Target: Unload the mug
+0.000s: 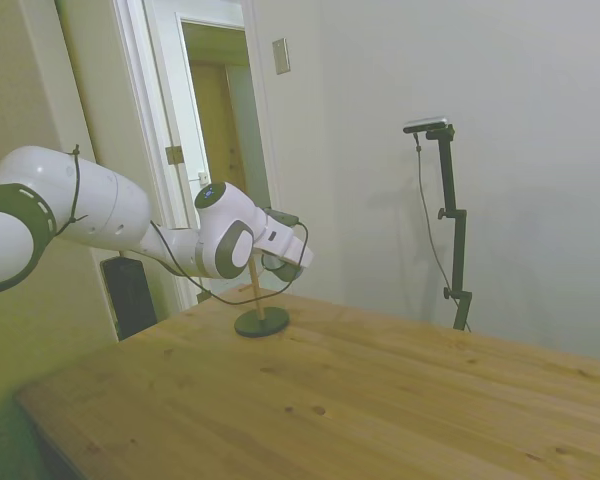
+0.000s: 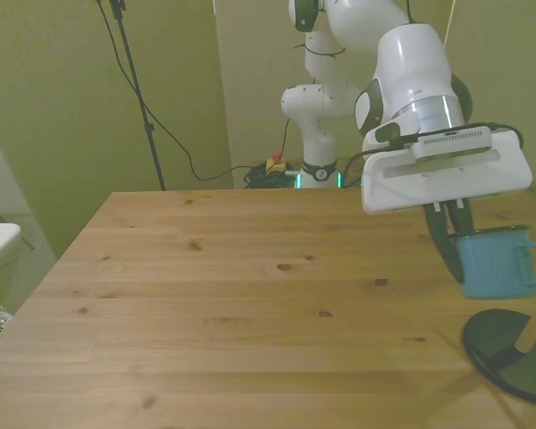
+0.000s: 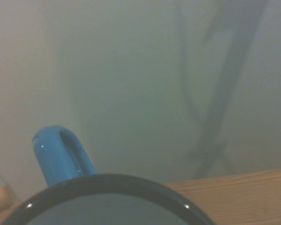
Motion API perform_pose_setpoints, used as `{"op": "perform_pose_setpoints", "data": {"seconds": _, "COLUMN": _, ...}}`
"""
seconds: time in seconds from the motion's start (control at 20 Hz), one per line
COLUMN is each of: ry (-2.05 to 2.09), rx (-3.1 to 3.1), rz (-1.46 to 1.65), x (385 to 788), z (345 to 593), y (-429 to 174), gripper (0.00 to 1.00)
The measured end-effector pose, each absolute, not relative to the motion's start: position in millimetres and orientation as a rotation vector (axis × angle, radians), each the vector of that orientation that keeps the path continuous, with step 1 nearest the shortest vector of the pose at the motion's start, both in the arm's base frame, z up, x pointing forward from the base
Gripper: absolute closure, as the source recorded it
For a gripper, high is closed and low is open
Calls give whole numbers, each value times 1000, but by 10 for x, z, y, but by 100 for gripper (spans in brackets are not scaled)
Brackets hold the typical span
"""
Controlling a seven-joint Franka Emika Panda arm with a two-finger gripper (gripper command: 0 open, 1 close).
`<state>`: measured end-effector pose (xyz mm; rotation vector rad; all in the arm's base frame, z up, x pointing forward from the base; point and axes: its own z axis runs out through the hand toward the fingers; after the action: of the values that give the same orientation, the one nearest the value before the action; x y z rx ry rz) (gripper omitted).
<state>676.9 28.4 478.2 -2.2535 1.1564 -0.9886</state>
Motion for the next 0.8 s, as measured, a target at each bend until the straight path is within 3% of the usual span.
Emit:
{"op": "perform_pose_setpoints", "data": {"seconds": 0.25, "ry": 1357, "rx": -2264, "rz": -880, "x": 6575, "z": 4638, "y": -328, "gripper": 100}}
{"op": "perform_pose_setpoints", "data": {"seconds": 0.8, "ry": 1523, "rx": -2490, "rz": -383, "x": 5328, "z": 4457, "y": -905, "gripper": 100}}
